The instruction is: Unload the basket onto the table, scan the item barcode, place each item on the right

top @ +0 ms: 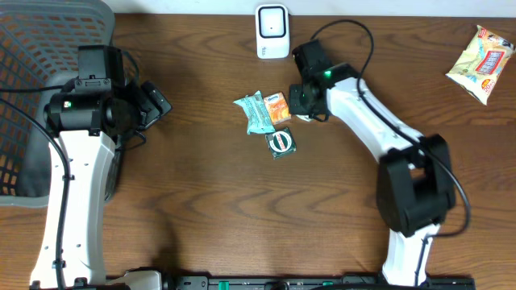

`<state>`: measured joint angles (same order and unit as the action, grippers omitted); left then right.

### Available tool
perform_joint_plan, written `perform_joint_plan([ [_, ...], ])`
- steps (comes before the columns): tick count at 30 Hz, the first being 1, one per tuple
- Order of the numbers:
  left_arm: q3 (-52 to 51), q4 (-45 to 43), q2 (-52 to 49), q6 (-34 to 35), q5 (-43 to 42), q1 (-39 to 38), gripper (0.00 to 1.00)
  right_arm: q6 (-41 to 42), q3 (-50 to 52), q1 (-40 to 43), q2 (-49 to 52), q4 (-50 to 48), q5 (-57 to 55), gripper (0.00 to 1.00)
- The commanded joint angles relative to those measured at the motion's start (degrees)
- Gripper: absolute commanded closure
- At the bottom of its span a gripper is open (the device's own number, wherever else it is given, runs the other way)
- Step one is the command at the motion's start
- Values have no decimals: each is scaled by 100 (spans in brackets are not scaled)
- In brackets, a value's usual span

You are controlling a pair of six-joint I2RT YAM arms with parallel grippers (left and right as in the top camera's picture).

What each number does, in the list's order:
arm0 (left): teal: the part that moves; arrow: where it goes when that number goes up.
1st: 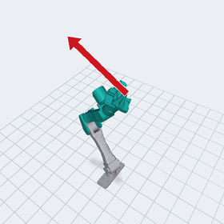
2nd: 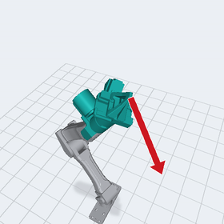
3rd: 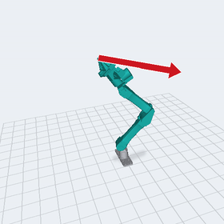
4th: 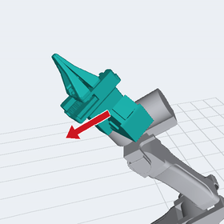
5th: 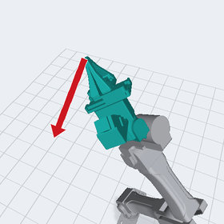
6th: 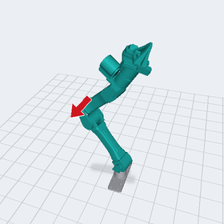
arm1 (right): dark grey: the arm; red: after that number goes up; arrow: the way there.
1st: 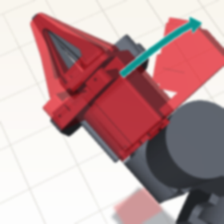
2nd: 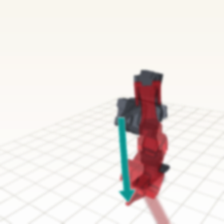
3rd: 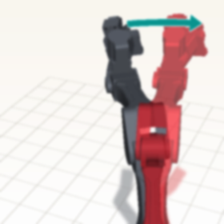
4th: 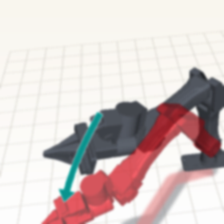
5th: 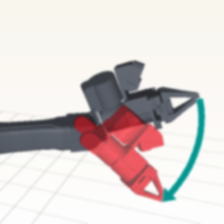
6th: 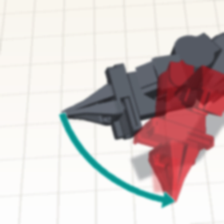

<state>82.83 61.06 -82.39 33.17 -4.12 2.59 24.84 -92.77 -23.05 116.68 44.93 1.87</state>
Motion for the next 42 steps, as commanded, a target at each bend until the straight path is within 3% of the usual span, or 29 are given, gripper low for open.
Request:
perform_joint_plan([
  [1, -7, 0, -4, 7, 74, 28, 2, -341, 20, 15, -295, 131, 1095, 99],
  [9, -7, -2, -2, 7, 74, 28, 2, -586, 560, 422, -232, -155, 2870, 99],
  [19, -7, 0, -4, 7, 74, 28, 2, -927, 1847, 1665, -232, -1095, 4824, 99],
  [25, -7, -2, -4, 7, 74, 28, 2, -929, 2166, 2286, -232, -920, 4393, 98],
  [27, -7, 0, -4, 7, 74, 28, 2, -929, 2164, 2459, -236, -636, 4079, 91],
  [33, -7, -2, -2, 4, 74, 28, 2, -929, 2153, 2776, -254, -11, 3123, 83],
  [42, -7, 0, -2, 7, 74, 28, 2, -1095, 1996, 3095, -651, 699, 3056, 76],
])
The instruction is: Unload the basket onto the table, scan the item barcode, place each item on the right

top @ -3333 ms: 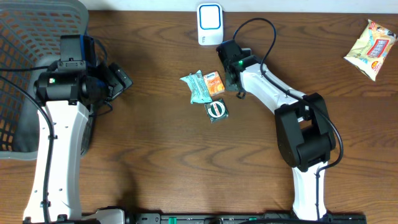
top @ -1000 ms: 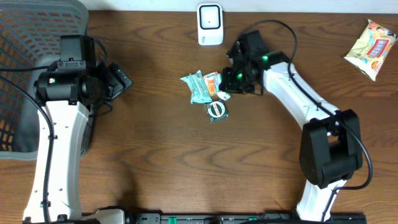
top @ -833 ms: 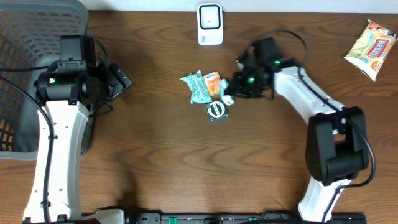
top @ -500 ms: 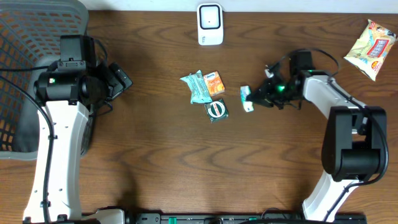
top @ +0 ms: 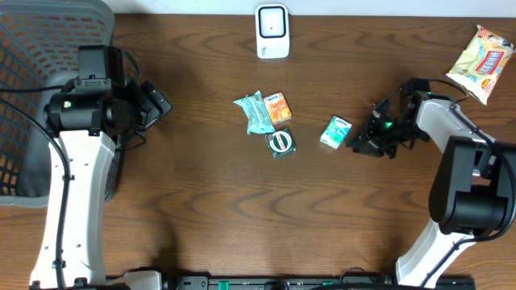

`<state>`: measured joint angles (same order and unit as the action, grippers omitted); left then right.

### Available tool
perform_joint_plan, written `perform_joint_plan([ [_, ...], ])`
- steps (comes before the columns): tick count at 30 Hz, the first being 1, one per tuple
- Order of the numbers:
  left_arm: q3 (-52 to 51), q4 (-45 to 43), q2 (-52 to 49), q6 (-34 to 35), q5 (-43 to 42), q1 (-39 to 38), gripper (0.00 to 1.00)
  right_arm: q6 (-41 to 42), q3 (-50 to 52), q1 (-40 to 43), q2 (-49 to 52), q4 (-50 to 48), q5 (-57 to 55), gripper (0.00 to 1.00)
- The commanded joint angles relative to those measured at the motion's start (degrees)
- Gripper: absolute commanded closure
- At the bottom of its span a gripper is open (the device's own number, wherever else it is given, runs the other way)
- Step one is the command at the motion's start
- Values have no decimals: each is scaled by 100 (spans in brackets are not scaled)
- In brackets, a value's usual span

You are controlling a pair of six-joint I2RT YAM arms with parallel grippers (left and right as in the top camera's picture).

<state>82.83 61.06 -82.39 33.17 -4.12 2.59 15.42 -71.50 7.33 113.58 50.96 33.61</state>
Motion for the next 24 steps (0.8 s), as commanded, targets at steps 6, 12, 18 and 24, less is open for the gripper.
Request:
perform_joint_plan([
  [6, -7, 0, -4, 7, 74, 28, 2, -282, -136, 44, -717, -68, -114, 62],
  [12, -7, 0, -2, 7, 74, 28, 2, -166, -63, -63, -706, -623, -166, 41],
  [18, -7, -2, -4, 7, 74, 28, 2, 219, -24, -251, -702, -697, -647, 41],
  [24, -7, -2, -4, 7, 74, 28, 2, 356, 223, -575, -682, -1248, -721, 47],
])
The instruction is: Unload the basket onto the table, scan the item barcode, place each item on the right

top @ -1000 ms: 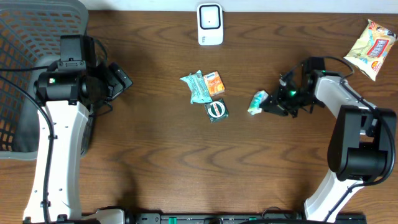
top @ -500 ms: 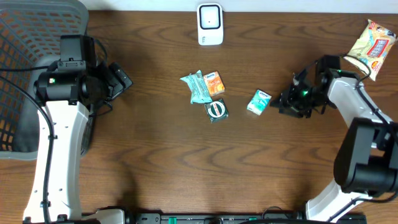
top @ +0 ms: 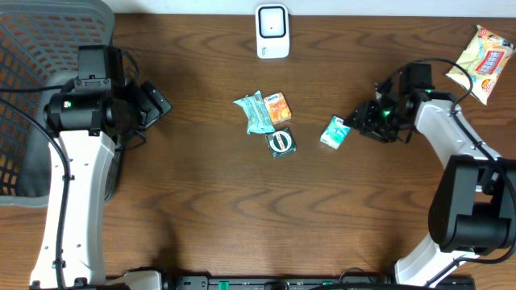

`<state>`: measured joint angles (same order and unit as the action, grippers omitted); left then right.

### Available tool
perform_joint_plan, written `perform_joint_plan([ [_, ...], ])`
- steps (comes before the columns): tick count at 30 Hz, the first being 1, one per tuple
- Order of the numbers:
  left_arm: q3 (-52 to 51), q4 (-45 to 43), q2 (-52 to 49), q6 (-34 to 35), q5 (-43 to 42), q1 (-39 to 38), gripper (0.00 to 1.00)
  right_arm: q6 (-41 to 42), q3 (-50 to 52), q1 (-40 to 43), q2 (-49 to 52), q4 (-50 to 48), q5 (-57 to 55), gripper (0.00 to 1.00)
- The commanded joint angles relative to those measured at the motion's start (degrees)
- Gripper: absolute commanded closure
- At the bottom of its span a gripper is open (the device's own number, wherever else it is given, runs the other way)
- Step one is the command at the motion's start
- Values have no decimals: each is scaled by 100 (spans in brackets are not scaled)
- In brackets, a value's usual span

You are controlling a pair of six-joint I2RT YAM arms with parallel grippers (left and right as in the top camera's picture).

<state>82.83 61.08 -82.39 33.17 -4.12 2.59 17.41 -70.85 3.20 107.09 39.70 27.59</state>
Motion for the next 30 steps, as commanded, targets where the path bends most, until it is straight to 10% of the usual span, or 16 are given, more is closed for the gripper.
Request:
perform_joint_plan([
  [1, -7, -4, -4, 7, 74, 28, 2, 289, 212, -203, -28, -170, -219, 46],
  [19, -7, -4, -4, 7, 74, 28, 2, 892, 1631, -647, -20, -2280, -487, 52],
  [23, -7, -2, -4, 4, 74, 28, 2, 892, 1644, -623, -35, -2074, -334, 93],
  [30, -7, -2, -4, 7, 74, 28, 2, 704, 1635, -232, -114, -2057, 1373, 99],
])
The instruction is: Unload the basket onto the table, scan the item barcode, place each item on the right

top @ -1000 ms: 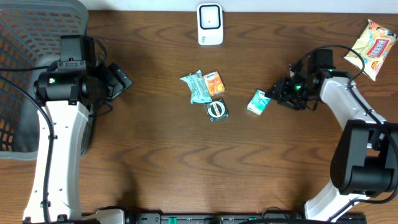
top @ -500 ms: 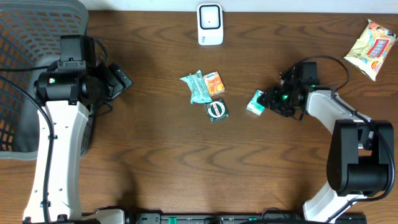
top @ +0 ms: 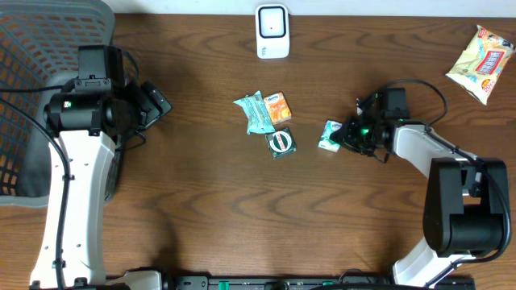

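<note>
A small teal and white box [top: 327,136] lies on the brown table right of the middle. My right gripper [top: 345,134] is low at the box's right end; its dark fingers cover that end, and the overhead view does not show whether they have closed on it. The white barcode scanner [top: 272,31] stands at the far edge, well apart from the box. My left gripper [top: 160,102] hovers far to the left, open, holding nothing.
A teal wrapper [top: 255,113], an orange packet [top: 278,106] and a dark round-printed packet [top: 281,142] cluster left of the box. A grey mesh basket [top: 48,48] fills the far left corner. A yellow snack bag [top: 482,53] lies at the far right.
My right gripper has moved left and slightly nearer, from just right of the teal box to right against its right end. The box sits a little further left. The left arm is unchanged.
First my right gripper was at the cluster of packets near the middle. Then the teal box lay alone right of the cluster with the gripper off to its right. The gripper then came closer above-right of the box, and now covers its right end.
</note>
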`<state>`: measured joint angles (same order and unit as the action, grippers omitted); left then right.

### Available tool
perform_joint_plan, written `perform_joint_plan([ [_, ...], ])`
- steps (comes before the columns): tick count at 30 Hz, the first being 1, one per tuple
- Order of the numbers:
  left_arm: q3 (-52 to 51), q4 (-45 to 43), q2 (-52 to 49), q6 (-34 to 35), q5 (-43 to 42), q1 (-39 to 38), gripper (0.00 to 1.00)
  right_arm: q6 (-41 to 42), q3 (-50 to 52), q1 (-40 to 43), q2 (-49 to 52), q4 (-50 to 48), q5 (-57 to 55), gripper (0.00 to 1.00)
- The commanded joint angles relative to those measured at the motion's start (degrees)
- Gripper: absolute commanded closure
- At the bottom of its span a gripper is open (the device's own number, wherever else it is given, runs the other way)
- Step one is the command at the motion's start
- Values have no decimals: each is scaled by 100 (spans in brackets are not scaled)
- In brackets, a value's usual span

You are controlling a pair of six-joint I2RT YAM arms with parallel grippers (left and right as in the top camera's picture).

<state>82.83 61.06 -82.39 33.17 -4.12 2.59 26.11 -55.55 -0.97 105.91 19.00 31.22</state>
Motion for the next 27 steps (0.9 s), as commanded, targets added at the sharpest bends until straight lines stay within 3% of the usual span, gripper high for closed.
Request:
perform_joint_plan([
  [1, -7, 0, -4, 7, 74, 28, 2, -396, 98, 264, -9, -48, 1458, 99],
  [5, -7, -2, -4, 7, 74, 28, 2, -1021, 90, 527, -20, -503, 3510, 99],
  [11, -7, 0, -4, 7, 74, 28, 2, -1099, 90, 612, -20, -1720, 5687, 99],
  [15, -7, -2, -4, 4, 74, 28, 2, -1016, 90, 610, -20, -1906, 5829, 99],
  [27, -7, 0, -4, 7, 74, 28, 2, -1768, 92, 273, -20, -1969, 5829, 99],
])
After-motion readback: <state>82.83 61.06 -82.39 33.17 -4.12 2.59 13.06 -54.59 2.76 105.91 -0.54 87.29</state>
